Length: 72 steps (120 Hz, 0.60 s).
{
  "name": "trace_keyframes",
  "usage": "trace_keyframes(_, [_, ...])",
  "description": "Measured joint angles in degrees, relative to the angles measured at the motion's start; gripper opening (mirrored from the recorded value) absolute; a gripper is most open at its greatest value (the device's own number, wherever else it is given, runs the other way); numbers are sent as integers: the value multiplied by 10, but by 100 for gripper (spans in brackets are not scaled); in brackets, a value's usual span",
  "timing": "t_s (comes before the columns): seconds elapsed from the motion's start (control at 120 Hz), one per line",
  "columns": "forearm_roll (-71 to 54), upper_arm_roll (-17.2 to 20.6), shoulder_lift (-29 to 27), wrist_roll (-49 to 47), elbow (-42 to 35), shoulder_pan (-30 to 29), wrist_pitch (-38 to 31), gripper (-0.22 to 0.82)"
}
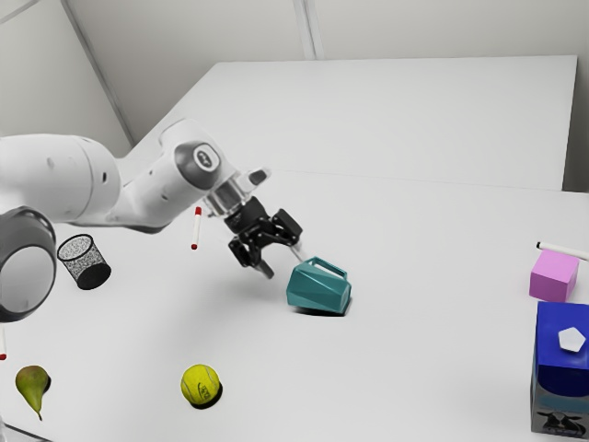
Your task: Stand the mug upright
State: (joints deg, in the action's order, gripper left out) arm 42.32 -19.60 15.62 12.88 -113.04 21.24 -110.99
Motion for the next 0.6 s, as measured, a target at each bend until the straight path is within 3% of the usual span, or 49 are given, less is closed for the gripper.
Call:
trace_keyframes(0.5, [111, 0, 50, 4, 8, 35, -47, 60])
trace_keyframes(0.6, [118, 0, 51, 6, 9, 36, -56, 53])
